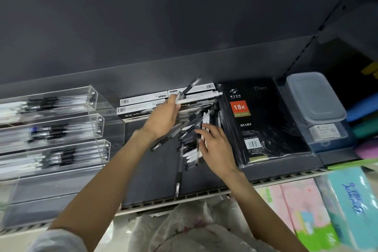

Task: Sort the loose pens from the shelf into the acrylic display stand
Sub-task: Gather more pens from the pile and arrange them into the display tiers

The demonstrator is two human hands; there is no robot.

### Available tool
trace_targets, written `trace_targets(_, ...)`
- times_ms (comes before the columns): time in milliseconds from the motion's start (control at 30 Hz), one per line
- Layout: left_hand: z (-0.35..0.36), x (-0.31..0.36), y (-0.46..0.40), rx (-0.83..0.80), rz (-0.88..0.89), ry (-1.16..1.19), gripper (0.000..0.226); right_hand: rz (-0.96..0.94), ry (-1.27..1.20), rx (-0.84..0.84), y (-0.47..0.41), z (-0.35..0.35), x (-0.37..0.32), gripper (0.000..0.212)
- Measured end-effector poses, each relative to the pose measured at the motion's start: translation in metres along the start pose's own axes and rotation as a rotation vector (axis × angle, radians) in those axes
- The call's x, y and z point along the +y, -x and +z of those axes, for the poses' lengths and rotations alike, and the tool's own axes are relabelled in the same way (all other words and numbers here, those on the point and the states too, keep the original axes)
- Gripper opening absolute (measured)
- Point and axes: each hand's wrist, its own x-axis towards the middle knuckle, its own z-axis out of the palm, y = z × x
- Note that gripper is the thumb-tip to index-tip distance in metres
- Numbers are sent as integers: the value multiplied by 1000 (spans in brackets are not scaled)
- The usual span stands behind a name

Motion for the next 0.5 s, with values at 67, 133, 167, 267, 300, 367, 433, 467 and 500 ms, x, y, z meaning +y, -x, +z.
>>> trace_targets(67, -3, -1, 1, 60, -33, 55, 27, 41, -81, -20, -4, -2, -2, 30)
trace_targets(133, -2, -3, 5, 52, -59, 111, 26, 87, -179, -39, -7, -5, -6, 29)
trace_targets(167, -1, -5, 7, 42, -66, 138, 24, 106, -222, -40, -9, -6, -9, 29)
trace_targets(267, 4, -10, 19, 28, -85, 241, 20, 195, -381, -21, -14, -9, -15, 30)
trace_targets(300, 5, -11, 24, 32, -95, 280, 20, 257, -493, -26, -16, -12, -20, 32)
trace_targets(367, 8, -11, 34, 38, -122, 372, 21, 428, -825, -61, -23, -17, -32, 38)
trace_targets(433, 12, -13, 45, 20, -108, 439, 21, 527, -1045, -92, -33, -20, -41, 31)
trace_targets(467, 14, -13, 51, -2, -88, 472, 22, 526, -1090, -100, -37, -20, -44, 23)
trace_targets(500, 17, -14, 55, -40, -73, 522, 22, 522, -1125, -93, -42, -21, -46, 15)
